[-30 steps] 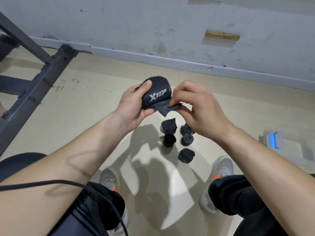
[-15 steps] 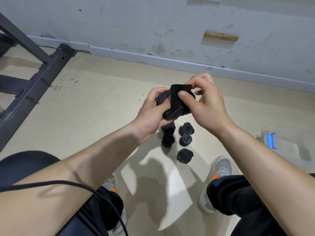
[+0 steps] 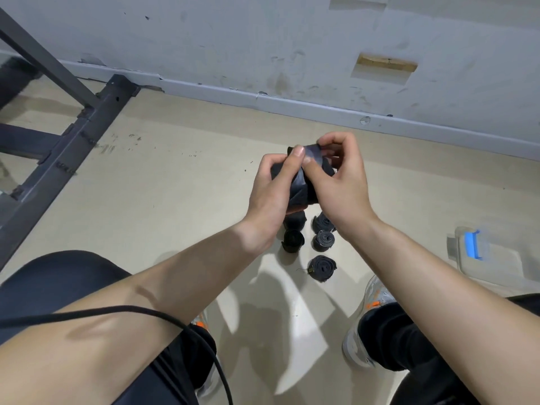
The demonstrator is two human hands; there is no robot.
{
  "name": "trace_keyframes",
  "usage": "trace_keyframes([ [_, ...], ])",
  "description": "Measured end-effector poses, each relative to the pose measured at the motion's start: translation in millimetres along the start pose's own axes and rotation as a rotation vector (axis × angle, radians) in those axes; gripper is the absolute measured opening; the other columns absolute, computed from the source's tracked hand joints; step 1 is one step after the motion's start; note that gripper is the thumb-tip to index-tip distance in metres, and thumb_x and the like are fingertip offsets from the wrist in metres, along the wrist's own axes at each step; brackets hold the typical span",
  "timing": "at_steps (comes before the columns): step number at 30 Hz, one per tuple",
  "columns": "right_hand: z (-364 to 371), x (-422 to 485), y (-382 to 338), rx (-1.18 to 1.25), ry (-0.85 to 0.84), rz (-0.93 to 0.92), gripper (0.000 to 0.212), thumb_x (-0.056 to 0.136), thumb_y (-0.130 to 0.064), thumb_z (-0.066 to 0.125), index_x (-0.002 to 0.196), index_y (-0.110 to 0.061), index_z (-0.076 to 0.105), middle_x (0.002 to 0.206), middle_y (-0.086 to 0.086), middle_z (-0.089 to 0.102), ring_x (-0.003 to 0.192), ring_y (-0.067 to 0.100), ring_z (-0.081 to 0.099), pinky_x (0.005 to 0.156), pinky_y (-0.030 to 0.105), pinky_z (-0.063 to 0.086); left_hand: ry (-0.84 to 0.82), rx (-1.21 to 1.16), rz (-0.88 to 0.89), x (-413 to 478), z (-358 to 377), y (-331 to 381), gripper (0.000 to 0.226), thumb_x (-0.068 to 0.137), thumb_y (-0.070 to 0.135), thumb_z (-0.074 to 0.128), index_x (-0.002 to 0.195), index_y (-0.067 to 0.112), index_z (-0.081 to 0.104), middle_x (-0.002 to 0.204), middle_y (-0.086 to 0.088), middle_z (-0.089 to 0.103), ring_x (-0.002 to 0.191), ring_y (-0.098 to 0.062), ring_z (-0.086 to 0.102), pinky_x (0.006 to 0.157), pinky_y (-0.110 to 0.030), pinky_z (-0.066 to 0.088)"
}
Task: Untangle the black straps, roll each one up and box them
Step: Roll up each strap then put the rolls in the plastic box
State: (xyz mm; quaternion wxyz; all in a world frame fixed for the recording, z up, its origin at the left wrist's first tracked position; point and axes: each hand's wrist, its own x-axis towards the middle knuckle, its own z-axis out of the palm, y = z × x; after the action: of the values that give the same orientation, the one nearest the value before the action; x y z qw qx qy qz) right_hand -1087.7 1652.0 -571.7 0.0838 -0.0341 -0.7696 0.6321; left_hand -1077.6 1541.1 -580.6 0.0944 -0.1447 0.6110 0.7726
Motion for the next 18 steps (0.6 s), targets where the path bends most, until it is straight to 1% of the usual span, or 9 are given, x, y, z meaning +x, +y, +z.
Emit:
trace_keyframes([
  [2, 7, -4, 2, 0.043, 0.023, 0.068, 0.028, 0.09, -0.016, 0.07, 0.107, -0.034, 0.056, 0.097, -0.011, 0.055, 0.086, 0.001, 0.054, 0.085, 0.031, 0.05, 0.085, 0.035, 0.024, 2, 1, -5, 0.037, 0.09, 0.053, 0.068, 0.102, 0.019, 0.059, 0.104, -0.007, 0.073, 0.094, -0.025, 0.075, 0.077, -0.05, 0.064],
  [5, 16, -6, 7, 0.073, 0.079, 0.142, 0.024, 0.091, -0.012, 0.066, 0.109, -0.027, 0.061, 0.089, -0.007, 0.054, 0.074, 0.003, 0.054, 0.076, 0.031, 0.051, 0.181, 0.138, 0.05, 5, 2, -9, 0.032, 0.079, 0.058, 0.066, 0.088, 0.027, 0.06, 0.098, -0.002, 0.073, 0.096, -0.027, 0.072, 0.078, -0.057, 0.061],
  [8, 19, 1, 9, 0.127, 0.133, 0.233, 0.017, 0.093, -0.01, 0.064, 0.105, -0.022, 0.064, 0.074, -0.008, 0.052, 0.058, 0.004, 0.052, 0.063, 0.026, 0.049, 0.196, 0.216, 0.084, 12, -1, -9, 0.026, 0.074, 0.054, 0.062, 0.077, 0.029, 0.057, 0.082, 0.005, 0.067, 0.089, -0.027, 0.068, 0.087, -0.059, 0.056],
  [10, 18, 8, 12, 0.117, 0.144, 0.304, 0.014, 0.093, -0.011, 0.062, 0.101, -0.021, 0.066, 0.071, -0.008, 0.055, 0.059, 0.005, 0.056, 0.063, 0.025, 0.05, 0.165, 0.25, 0.069, 16, 0, -8, 0.025, 0.071, 0.053, 0.061, 0.074, 0.029, 0.057, 0.08, 0.006, 0.065, 0.087, -0.025, 0.067, 0.087, -0.059, 0.056],
  [12, 18, 12, 16, 0.068, 0.087, 0.387, 0.011, 0.09, -0.018, 0.059, 0.093, -0.02, 0.07, 0.077, -0.005, 0.065, 0.069, 0.01, 0.063, 0.069, 0.029, 0.053, 0.131, 0.289, 0.057, 18, -2, -8, 0.025, 0.071, 0.054, 0.061, 0.076, 0.029, 0.059, 0.08, 0.008, 0.066, 0.089, -0.025, 0.068, 0.086, -0.06, 0.056],
  [13, 19, 13, 18, 0.053, 0.033, 0.433, 0.015, 0.088, -0.025, 0.057, 0.086, -0.017, 0.069, 0.078, -0.003, 0.067, 0.072, 0.014, 0.065, 0.071, 0.032, 0.053, 0.126, 0.311, 0.07, 19, -3, -8, 0.024, 0.073, 0.053, 0.062, 0.077, 0.029, 0.059, 0.08, 0.009, 0.066, 0.088, -0.023, 0.068, 0.086, -0.059, 0.056],
  [15, 18, 15, 20, 0.042, -0.08, 0.495, 0.029, 0.088, -0.036, 0.052, 0.075, -0.013, 0.064, 0.073, 0.002, 0.066, 0.069, 0.022, 0.063, 0.068, 0.037, 0.05, 0.131, 0.344, 0.098, 21, -6, -8, 0.024, 0.076, 0.052, 0.061, 0.08, 0.029, 0.06, 0.082, 0.011, 0.066, 0.089, -0.021, 0.068, 0.087, -0.058, 0.056],
  [16, 18, 16, 20, 0.026, -0.117, 0.49, 0.035, 0.089, -0.041, 0.051, 0.072, -0.013, 0.062, 0.07, 0.005, 0.064, 0.067, 0.023, 0.061, 0.066, 0.037, 0.049, 0.129, 0.346, 0.103, 22, -8, -7, 0.026, 0.076, 0.054, 0.061, 0.082, 0.03, 0.06, 0.084, 0.01, 0.067, 0.092, -0.023, 0.069, 0.087, -0.058, 0.056],
  [18, 17, 19, 18, -0.017, -0.132, 0.453, 0.039, 0.088, -0.046, 0.049, 0.067, -0.015, 0.059, 0.067, 0.007, 0.06, 0.062, 0.024, 0.057, 0.063, 0.037, 0.046, 0.107, 0.362, 0.1, 23, -9, -7, 0.028, 0.076, 0.059, 0.06, 0.085, 0.032, 0.061, 0.091, 0.008, 0.069, 0.094, -0.025, 0.07, 0.085, -0.059, 0.057],
])
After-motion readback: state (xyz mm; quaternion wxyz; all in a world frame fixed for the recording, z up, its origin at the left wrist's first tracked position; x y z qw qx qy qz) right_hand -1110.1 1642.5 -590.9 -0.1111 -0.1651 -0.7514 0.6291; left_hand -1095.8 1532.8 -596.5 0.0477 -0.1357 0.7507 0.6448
